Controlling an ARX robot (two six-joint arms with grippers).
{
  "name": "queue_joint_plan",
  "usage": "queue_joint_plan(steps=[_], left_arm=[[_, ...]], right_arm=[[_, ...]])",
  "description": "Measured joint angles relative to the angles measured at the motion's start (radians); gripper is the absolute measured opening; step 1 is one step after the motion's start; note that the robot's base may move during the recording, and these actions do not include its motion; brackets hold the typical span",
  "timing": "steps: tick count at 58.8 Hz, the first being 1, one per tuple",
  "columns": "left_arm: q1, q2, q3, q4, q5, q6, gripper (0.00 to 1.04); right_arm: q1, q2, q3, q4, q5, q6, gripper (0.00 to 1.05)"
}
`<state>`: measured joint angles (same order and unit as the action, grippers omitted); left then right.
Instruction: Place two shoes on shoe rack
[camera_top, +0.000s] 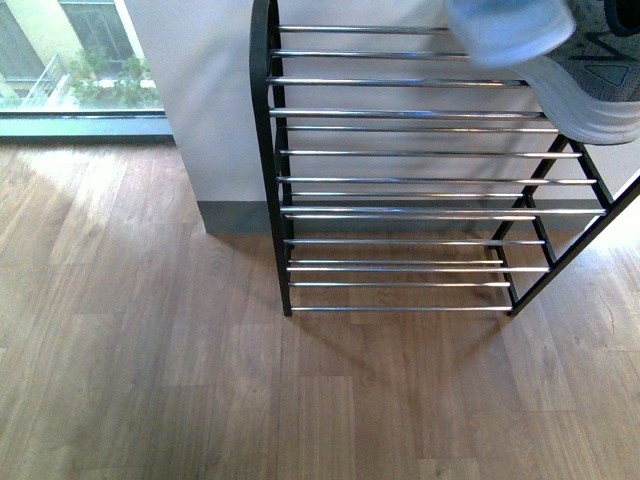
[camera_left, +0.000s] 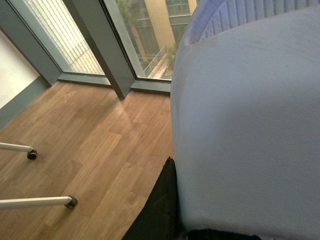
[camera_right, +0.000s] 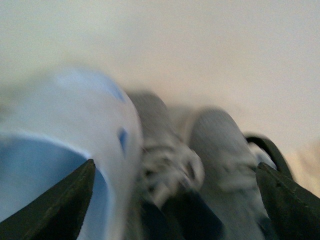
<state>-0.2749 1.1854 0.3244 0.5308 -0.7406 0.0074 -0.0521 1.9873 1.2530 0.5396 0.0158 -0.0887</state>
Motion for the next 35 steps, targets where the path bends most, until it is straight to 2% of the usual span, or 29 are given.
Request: queue_joint_plan(steps=[2,7,12,20,23,29,35], left_arm=[[0.0,0.0,0.0,0.0,0.0,0.0,0.02],[0.0,0.0,0.0,0.0,0.001,0.0,0.02],[0.0,0.0,0.0,0.0,0.002,0.0,0.02],[0.0,0.0,0.0,0.0,0.0,0.0,0.02],[0.0,0.0,0.0,0.0,0.001,0.0,0.02],[0.0,0.0,0.0,0.0,0.0,0.0,0.02],[0.0,0.0,0.0,0.0,0.0,0.0,0.02]], right_arm=[[0.002,-0.017,-0.076,0.113,-0.039,0.02,0.74],[0.011,-0.074,-0.24,0.302,-0.055,0.047,0.62],[0.014,-0.15,-0.367,0.407,-0.057,0.06,0.49],[0.027,-0.268,-0.523,0.478,-0.017,0.074,0.3],[0.04,-0.324,-0.613,0.502,-0.017,0.074,0.18],[0.049,-0.381,-0.717,0.521,-0.018,0.074,0.02],[0.05,-0.446,-0.801,0.535,-0.017,0.077,0.02]])
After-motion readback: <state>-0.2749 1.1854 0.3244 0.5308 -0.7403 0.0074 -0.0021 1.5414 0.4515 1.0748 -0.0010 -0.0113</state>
